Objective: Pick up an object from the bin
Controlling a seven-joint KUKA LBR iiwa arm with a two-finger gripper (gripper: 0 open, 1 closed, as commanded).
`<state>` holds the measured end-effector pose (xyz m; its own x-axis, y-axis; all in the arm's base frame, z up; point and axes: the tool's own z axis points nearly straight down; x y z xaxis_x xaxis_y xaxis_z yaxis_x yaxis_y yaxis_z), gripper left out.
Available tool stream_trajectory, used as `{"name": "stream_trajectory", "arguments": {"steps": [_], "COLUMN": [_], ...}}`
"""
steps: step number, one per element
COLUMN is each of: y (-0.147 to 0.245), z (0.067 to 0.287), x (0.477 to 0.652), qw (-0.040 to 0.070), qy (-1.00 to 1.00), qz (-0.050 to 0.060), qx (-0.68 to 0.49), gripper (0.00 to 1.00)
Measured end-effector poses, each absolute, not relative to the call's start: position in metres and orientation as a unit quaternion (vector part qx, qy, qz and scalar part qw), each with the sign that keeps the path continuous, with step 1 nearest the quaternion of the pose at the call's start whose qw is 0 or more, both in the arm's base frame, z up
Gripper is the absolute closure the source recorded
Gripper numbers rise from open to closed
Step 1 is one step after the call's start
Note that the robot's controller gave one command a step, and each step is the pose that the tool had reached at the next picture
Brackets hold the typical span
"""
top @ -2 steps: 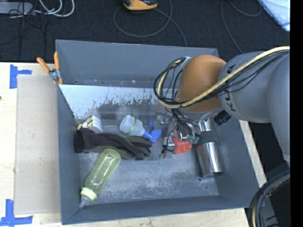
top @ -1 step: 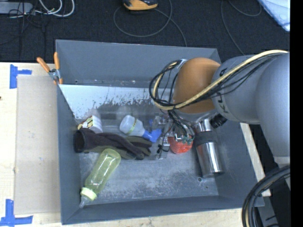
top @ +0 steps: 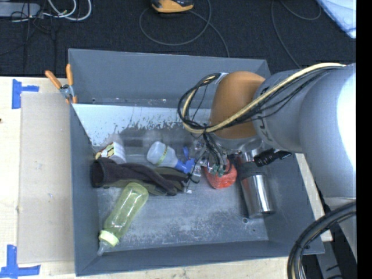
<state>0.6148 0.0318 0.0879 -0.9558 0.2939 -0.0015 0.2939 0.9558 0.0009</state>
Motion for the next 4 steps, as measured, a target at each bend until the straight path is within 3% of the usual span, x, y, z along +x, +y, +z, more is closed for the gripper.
{"name": "stream_trajectory", "arguments": {"steps": [1,2,4], "y": [0.050,0.074,0.075], "z": [0.076,0.075,0.074], "x": [0.616,0.616,0.618], "qw": [0.000,0.002,0.000], "qy": [0.998,0.991,0.990], "qz": [0.000,0.000,-0.002], "qx": [0.056,0.133,0.140], "gripper": [0.00,1.00,1.00]}}
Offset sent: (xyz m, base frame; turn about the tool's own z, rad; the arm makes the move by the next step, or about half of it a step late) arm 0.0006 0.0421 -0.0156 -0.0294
